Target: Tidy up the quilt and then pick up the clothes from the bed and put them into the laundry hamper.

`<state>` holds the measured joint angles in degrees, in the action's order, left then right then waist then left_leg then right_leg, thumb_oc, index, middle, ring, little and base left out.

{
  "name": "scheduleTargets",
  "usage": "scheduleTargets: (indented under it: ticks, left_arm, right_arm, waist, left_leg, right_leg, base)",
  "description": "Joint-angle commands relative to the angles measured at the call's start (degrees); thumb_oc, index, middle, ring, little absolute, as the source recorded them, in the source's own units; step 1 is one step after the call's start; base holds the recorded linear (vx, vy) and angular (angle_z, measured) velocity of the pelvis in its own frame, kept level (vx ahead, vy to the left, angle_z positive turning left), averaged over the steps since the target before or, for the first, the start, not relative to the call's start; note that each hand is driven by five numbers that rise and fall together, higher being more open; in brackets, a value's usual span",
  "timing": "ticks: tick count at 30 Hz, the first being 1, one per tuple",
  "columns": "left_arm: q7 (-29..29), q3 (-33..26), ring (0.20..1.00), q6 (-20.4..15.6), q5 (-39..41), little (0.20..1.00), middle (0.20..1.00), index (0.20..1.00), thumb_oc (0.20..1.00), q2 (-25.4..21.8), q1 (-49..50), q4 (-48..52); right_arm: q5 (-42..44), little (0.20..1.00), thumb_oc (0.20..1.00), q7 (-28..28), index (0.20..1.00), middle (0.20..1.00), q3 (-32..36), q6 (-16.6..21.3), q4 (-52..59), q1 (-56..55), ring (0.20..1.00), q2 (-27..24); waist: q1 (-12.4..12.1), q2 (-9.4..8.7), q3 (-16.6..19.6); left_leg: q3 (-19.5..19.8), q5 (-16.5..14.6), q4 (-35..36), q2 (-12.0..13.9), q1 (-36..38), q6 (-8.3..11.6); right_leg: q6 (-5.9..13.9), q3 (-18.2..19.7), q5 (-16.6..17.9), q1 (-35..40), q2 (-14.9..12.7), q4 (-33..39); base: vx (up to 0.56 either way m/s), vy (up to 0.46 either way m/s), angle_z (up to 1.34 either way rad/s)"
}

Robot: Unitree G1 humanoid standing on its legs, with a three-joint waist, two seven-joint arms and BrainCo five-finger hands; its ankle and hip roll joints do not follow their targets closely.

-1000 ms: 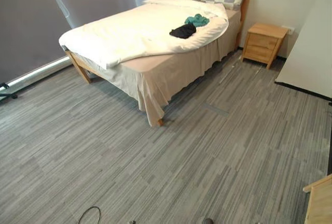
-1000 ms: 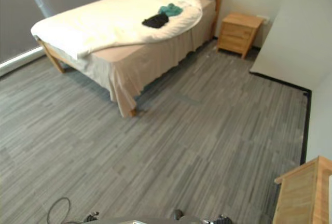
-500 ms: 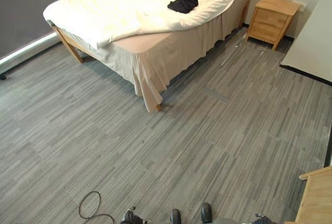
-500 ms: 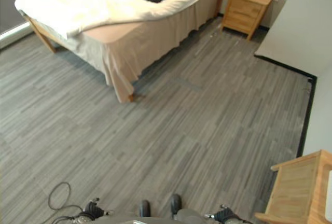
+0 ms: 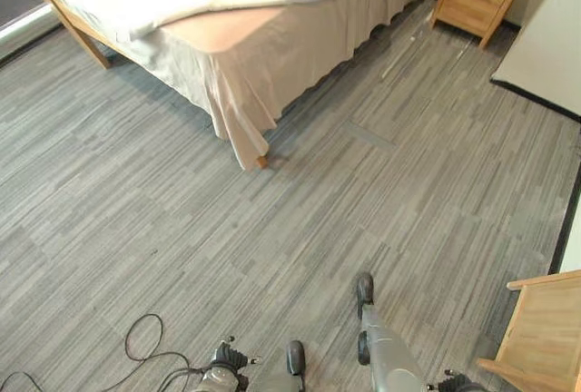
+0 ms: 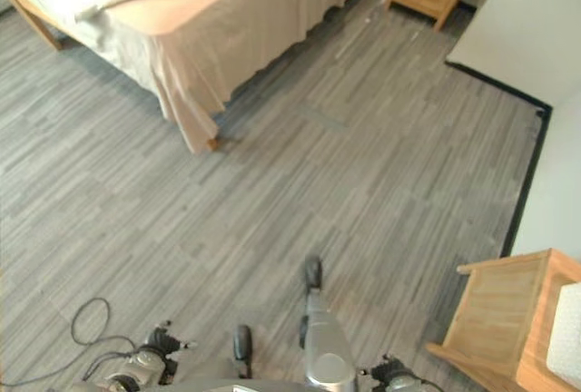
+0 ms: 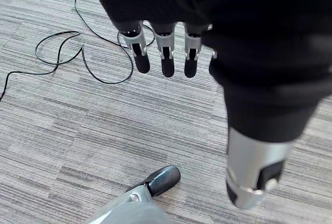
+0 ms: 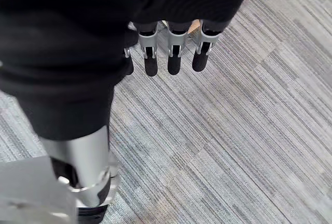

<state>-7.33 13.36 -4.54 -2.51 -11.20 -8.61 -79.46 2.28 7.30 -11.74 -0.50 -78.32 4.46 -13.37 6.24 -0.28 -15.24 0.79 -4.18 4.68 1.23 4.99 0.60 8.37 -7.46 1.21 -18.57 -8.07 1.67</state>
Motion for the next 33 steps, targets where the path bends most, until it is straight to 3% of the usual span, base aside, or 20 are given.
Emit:
scheduleTargets:
  ticks: [1, 4, 5, 7, 9, 11, 13, 15, 16, 18, 19, 21, 22, 23, 24, 25, 26, 29, 30, 33]
  left_arm:
    - [0.09, 0.29, 1.0, -0.76, -1.31, 1.0, 1.0, 1.0, 1.0, 0.64, 0.91, 0.72]
    - [-0.76, 1.15, 1.0, -0.26, -0.45, 1.0, 1.0, 1.0, 1.0, 0.5, 0.89, 2.55]
    - [-0.75, 1.14, 1.0, -0.26, -0.45, 1.0, 1.0, 1.0, 1.0, 0.46, 0.88, 2.55]
    - [-1.9, 1.67, 1.0, -0.25, 0.73, 1.0, 1.0, 1.0, 1.0, -0.18, -0.44, 4.1]
    - [-2.56, 2.08, 1.0, -0.67, 1.31, 1.0, 1.0, 1.0, 1.0, -0.33, -1.06, 5.03]
    - [-2.97, 1.85, 1.0, -0.99, 1.38, 1.0, 1.0, 1.0, 1.0, 0.14, -0.28, 6.01]
    - [-2.77, 1.71, 1.0, -1.04, 1.27, 1.0, 1.0, 1.0, 1.0, 0.33, 0.08, 5.91]
    - [-2.57, 1.37, 1.0, -0.86, 0.8, 1.0, 1.0, 1.0, 1.0, 0.57, 0.29, 5.38]
    - [-2.66, 0.89, 1.0, -0.35, 0.17, 1.0, 1.0, 1.0, 1.0, 0.47, 0.62, 4.42]
    - [-2.44, -0.58, 1.0, 0.01, 0.07, 1.0, 1.0, 1.0, 1.0, 0.05, 2.13, 3.89]
    - [-2.06, -1.39, 1.0, 0.2, 0.38, 1.0, 1.0, 1.0, 1.0, -0.26, 2.99, 3.29]
    - [-2.19, -2.07, 1.0, 0.64, -0.37, 1.0, 1.0, 1.0, 1.0, -0.41, 3.76, 1.62]
    - [-2.42, -2.06, 1.0, 0.86, -0.93, 1.0, 1.0, 1.0, 1.0, -1.15, 3.59, 1.26]
    - [-2.41, -2.1, 1.0, 0.86, -0.94, 1.0, 1.0, 1.0, 1.0, -1.17, 3.57, 1.26]
    - [-2.7, -2.55, 1.0, 1.0, -0.42, 1.0, 1.0, 1.0, 1.0, -1.99, 2.84, 1.64]
    - [-2.7, -2.56, 1.0, 1.0, -0.42, 1.0, 1.0, 1.0, 1.0, -1.98, 2.84, 1.64]
    - [-3.16, -2.2, 1.0, 0.4, -0.4, 1.0, 1.0, 1.0, 1.0, -2.62, 2.14, 2.24]
    - [-3.28, -1.55, 1.0, -0.07, 0.03, 1.0, 1.0, 1.0, 1.0, -2.97, 1.85, 3.02]
    - [-3.63, -0.81, 1.0, -0.69, -0.12, 1.0, 1.0, 1.0, 1.0, -3.12, 0.71, 3.42]
    - [-3.75, -0.93, 1.0, -0.96, 0.13, 1.0, 1.0, 1.0, 1.0, -3.27, -0.09, 3.4]
  right_arm:
    - [-2.52, 1.0, 1.0, 0.1, 1.0, 1.0, -1.01, 0.11, -1.99, -0.88, 1.0, -2.94]
    - [-3.5, 1.0, 1.0, 0.71, 1.0, 1.0, -2.64, -0.37, -2.88, -0.02, 1.0, -3.93]
    - [-3.5, 1.0, 1.0, 0.71, 1.0, 1.0, -2.65, -0.37, -2.89, 0.0, 1.0, -3.9]
    - [-2.82, 1.0, 1.0, 1.42, 1.0, 1.0, -3.08, -0.21, -1.66, 2.22, 1.0, -5.02]
    - [-3.23, 1.0, 1.0, 1.91, 1.0, 1.0, -3.69, -0.17, -1.45, 2.91, 1.0, -5.35]
    - [-2.95, 1.0, 1.0, 2.48, 1.0, 1.0, -3.82, 0.5, -0.41, 2.91, 1.0, -5.63]
    - [-3.11, 1.0, 1.0, 2.44, 1.0, 1.0, -4.13, 0.75, -0.19, 3.15, 1.0, -5.72]
    - [-3.25, 1.0, 1.0, 2.48, 1.0, 1.0, -4.31, 1.0, 0.32, 3.25, 1.0, -5.68]
    - [-3.58, 1.0, 1.0, 2.54, 1.0, 1.0, -4.27, 1.17, 0.21, 3.0, 1.0, -5.0]
    - [-3.91, 1.0, 1.0, 2.21, 1.0, 1.0, -4.92, 0.94, -0.11, 2.64, 1.0, -3.98]
    - [-3.94, 1.0, 1.0, 1.62, 1.0, 1.0, -4.74, 1.07, -0.07, 2.08, 1.0, -3.48]
    - [-5.27, 1.0, 1.0, 1.48, 1.0, 1.0, -4.28, 1.1, -0.14, 0.23, 1.0, -2.42]
    - [-5.69, 1.0, 1.0, 1.27, 1.0, 1.0, -4.27, 0.93, 0.13, -0.28, 1.0, -1.8]
    - [-5.7, 1.0, 1.0, 1.27, 1.0, 1.0, -4.28, 0.91, 0.15, -0.27, 1.0, -1.78]
    - [-5.55, 1.0, 1.0, 1.29, 1.0, 1.0, -4.12, 1.23, 2.01, -0.15, 1.0, -1.56]
    - [-5.55, 1.0, 1.0, 1.29, 1.0, 1.0, -4.13, 1.23, 2.01, -0.15, 1.0, -1.57]
    - [-6.01, 1.0, 1.0, 1.53, 1.0, 1.0, -4.82, 1.39, 2.67, -0.34, 1.0, -1.04]
    - [-5.84, 1.0, 1.0, 1.47, 1.0, 1.0, -5.35, 1.29, 3.14, -0.36, 1.0, -0.73]
    - [-5.79, 1.0, 1.0, 1.33, 1.0, 1.0, -5.14, 0.81, 2.5, 0.03, 1.0, -0.6]
    - [-5.85, 1.0, 1.0, 1.12, 1.0, 1.0, -4.81, 0.11, 1.75, 0.3, 1.0, -0.38]
  waist:
    - [0.85, 2.79, 1.79]
    - [-1.28, 1.02, -0.67]
    - [-1.09, 0.85, -0.52]
    - [-3.53, -0.87, -2.57]
    - [-5.65, -2.2, -2.95]
    - [-8.02, -1.86, -1.84]
    - [-8.68, -1.62, -1.2]
    - [-9.47, -0.56, 0.24]
    - [-8.98, -0.64, 1.47]
    - [-10.24, -1.55, 3.24]
    - [-11.09, -2.67, 4.17]
    - [-10.87, -4.25, 4.52]
    - [-9.91, -3.85, 3.93]
    - [-9.82, -4.0, 4.06]
    - [-8.25, -1.3, 2.85]
    - [-8.19, -1.35, 2.83]
    - [-6.47, -0.31, 2.0]
    - [-5.06, -0.45, 1.47]
    - [-3.56, -1.26, 1.83]
    - [-2.59, -1.37, 2.19]
  left_leg:
    - [-1.12, -2.07, -7.65, 3.43, 13.64, 3.14]
    - [-0.29, 12.77, -41.04, 3.72, -1.32, 3.37]
    - [-0.12, 12.91, -41.04, 3.53, -1.59, 3.35]
    - [-0.61, 12.18, -53.0, 2.4, -8.65, 2.09]
    - [-4.14, 10.16, -52.7, 3.26, -13.66, 1.6]
    - [-8.3, 8.45, -35.59, 0.8, -17.96, 1.58]
    - [-10.14, 9.11, -26.98, -0.19, -18.37, 1.21]
    - [-15.41, 10.68, -11.88, 0.75, -18.37, 1.63]
    - [-26.54, 10.89, -3.93, 2.41, -17.43, 2.3]
    - [-30.27, 10.65, -2.17, 1.79, -14.75, 0.46]
    - [-28.99, 9.75, -2.72, 0.07, -13.79, -1.39]
    - [-28.01, 7.37, -4.03, -2.67, -11.94, -4.51]
    - [-26.94, 6.1, -4.1, -2.8, -9.61, -5.61]
    - [-26.92, 6.04, -4.12, -2.99, -9.83, -5.74]
    - [-24.2, 6.15, -1.38, -0.78, -4.83, -6.12]
    - [-24.16, 6.18, -1.33, -0.86, -4.81, -6.14]
    - [-19.08, 5.54, 0.05, -0.43, -1.15, -4.81]
    - [-15.54, 4.9, 0.05, -0.82, 0.77, -3.68]
    - [-11.22, 2.83, 0.32, -1.02, 2.64, -1.86]
    - [-7.89, 1.05, 0.32, -0.82, 4.36, -0.94]
  right_leg:
    - [-1.35, -0.06, 7.69, 0.14, 4.12, -3.29]
    - [-6.34, -0.69, 5.17, 7.48, 5.4, -2.91]
    - [-6.32, -0.8, 5.2, 7.31, 5.18, -2.9]
    - [-8.49, 0.87, 2.72, 12.24, 5.77, -1.66]
    - [-9.01, 1.71, 0.04, 16.46, 5.21, -1.17]
    - [-7.64, 4.37, -2.47, 22.81, 5.74, 1.45]
    - [-6.98, 5.13, -3.29, 25.01, 6.11, 1.99]
    - [-6.32, 5.25, -6.2, 29.17, 7.43, 2.57]
    - [-5.29, 2.89, -9.56, 33.01, 8.04, 1.33]
    - [-4.07, 1.97, -10.85, 35.89, 8.04, -2.52]
    - [-2.32, 1.29, -7.64, 35.12, 7.07, -8.31]
    - [5.83, -1.1, 3.57, 31.17, 3.78, -24.79]
    - [6.34, -1.61, 8.34, 26.48, 2.46, -34.34]
    - [6.37, -1.62, 8.08, 26.08, 2.25, -34.87]
    - [3.16, -0.9, 6.49, 16.9, 2.09, -43.98]
    - [3.17, -0.94, 6.41, 16.89, 2.0, -44.08]
    - [-0.11, -0.89, 1.6, 12.76, 1.16, -35.58]
    - [-0.87, 2.58, -0.1, 11.1, 2.34, -25.88]
    - [-0.08, 8.07, 0.78, 11.79, 2.16, -6.05]
    - [1.5, 14.5, 3.91, 9.41, 2.42, 0.52]
  base:
    - [0.92, -0.413, 0.33]
    - [0.41, -0.353, 0.43]
    - [0.32, -0.282, 0.2]
    - [0.54, -0.316, -0.76]
    - [0.69, -0.205, -1.22]
    - [0.64, 0.048, -0.23]
    - [0.51, 0.086, -0.15]
    - [0.88, 0.094, -0.54]
    - [1.0, 0.06, -0.39]
    - [0.95, 0.048, 0.28]
    - [0.77, 0.065, 0.24]
    - [0.58, 0.082, -0.15]
    - [0.34, 0.054, 0.4]
    - [0.52, -0.002, 1.01]
    - [0.34, -0.023, 1.17]
    - [0.72, -0.158, 1.41]
    - [0.38, -0.131, 1.33]
    - [0.5, -0.265, 1.48]
    - [0.74, -0.444, 1.82]
    - [0.51, -0.306, 1.85]
